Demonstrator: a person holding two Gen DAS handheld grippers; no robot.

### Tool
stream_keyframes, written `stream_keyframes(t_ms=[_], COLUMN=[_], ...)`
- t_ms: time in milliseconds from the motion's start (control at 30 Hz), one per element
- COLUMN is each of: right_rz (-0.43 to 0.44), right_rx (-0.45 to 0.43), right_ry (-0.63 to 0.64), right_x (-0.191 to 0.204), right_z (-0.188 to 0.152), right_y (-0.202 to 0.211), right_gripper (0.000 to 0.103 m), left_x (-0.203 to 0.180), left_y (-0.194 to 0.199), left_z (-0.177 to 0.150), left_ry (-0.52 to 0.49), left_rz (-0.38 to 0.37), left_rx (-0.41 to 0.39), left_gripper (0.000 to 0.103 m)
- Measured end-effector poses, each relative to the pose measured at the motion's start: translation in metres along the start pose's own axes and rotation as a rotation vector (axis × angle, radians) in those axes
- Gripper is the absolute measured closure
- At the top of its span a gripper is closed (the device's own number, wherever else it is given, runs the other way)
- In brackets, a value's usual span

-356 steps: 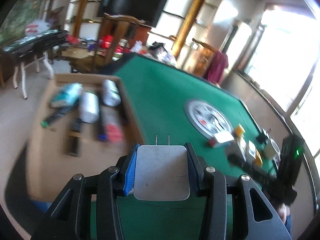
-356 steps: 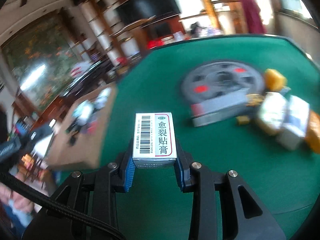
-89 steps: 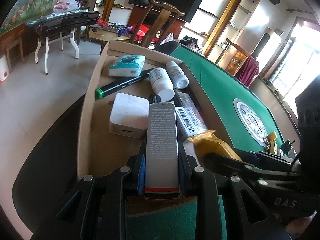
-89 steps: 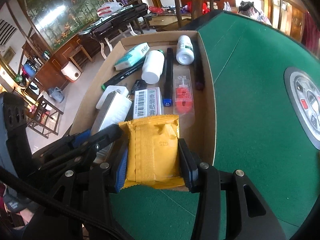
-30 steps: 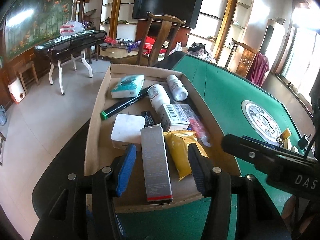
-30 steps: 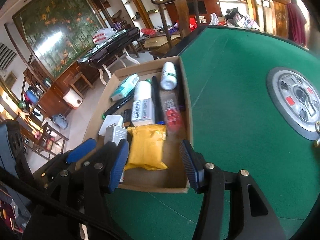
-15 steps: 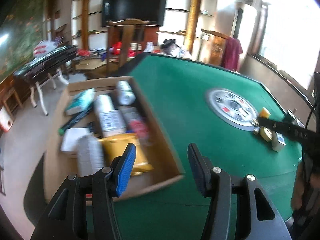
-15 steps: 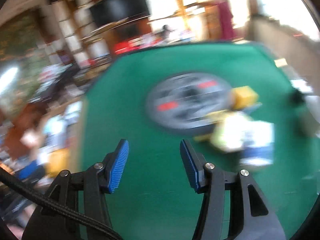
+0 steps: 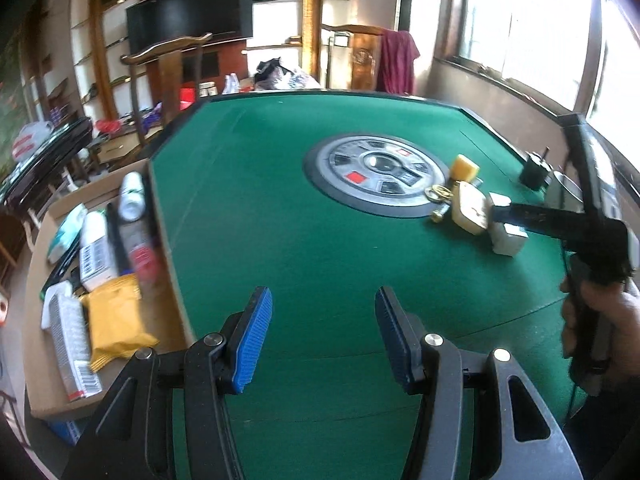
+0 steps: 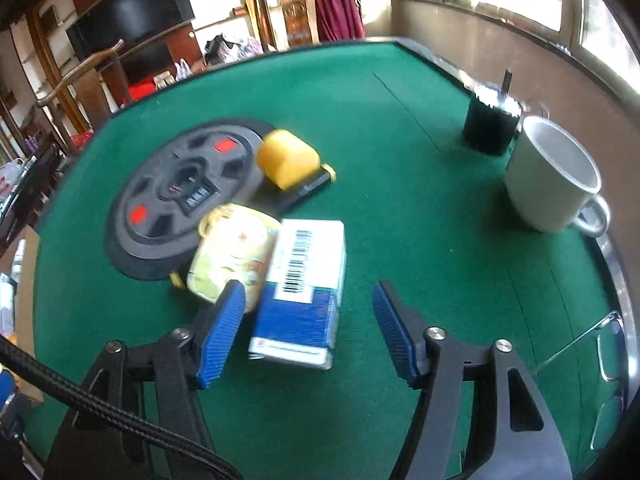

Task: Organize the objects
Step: 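Move open left tool back over table while right tool grasps blue-and-white medicine box, then grasp cartoon-printed tin with left tool while right tool holds the medicine box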

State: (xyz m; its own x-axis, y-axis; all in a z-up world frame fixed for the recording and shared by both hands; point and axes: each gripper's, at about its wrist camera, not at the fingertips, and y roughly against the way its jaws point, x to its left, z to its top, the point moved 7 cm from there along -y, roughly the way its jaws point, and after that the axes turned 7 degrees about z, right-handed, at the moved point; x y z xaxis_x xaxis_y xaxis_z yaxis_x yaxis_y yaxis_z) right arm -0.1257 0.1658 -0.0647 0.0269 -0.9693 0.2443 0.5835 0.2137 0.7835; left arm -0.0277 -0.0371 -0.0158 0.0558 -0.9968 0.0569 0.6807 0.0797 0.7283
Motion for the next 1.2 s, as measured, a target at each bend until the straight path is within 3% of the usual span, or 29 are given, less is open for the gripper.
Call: stream_keyframes(t_ms=[67, 267, 367, 567, 700, 1033, 1100, 1200], right_rz=[0.056, 0.105, 0.122, 0.146, 0.158, 0.175, 0.173, 0.178], right_rx=[0.023, -0.096, -0.130, -0.180, -0.200, -0.199, -0.198, -0.197], right_ry=[-0.023, -0.087, -0.139, -0.229, -0.253, -0.254, -0.254, -0.256], right_x=[-0.009, -0.032, -0.041, -0.060, -0.063, -0.061, -0.061, -0.061], right_z=[-0.004, 0.007, 0.010, 0.013, 0.015, 0.016, 0.016, 0.016], right_y=[-0.008, 0.011, 0.016, 0.034, 0.040, 0.043, 0.043, 0.043], right_gripper=[0.072, 0.072, 0.072, 0.072, 0.072, 0.072, 0.071, 0.072], left_x=[-0.012, -0.068, -0.103, -0.155, -0.176, -0.194, -0.195, -0.191], left_y=[-0.001, -0.012, -0.026, -0.062, -0.086, -0.115, -0.115, -0.113], left_z=[0.005, 0.032, 0.049, 0.070, 0.069, 0.065, 0.067, 0.067], left_ry=[-0.026, -0.119, -0.181, -0.282, -0.350, -0.376, -0.381, -0.348], left_rz=[-0.019, -0.130, -0.151, -0.124, -0.066, -0.028, -0.012, -0.027], left_rx=[0.004, 0.031, 0.044, 0.072, 0.093, 0.090, 0.063, 0.052], left_gripper=[0.055, 0.055, 0.055, 0.055, 0.055, 0.053, 0.062, 0.063])
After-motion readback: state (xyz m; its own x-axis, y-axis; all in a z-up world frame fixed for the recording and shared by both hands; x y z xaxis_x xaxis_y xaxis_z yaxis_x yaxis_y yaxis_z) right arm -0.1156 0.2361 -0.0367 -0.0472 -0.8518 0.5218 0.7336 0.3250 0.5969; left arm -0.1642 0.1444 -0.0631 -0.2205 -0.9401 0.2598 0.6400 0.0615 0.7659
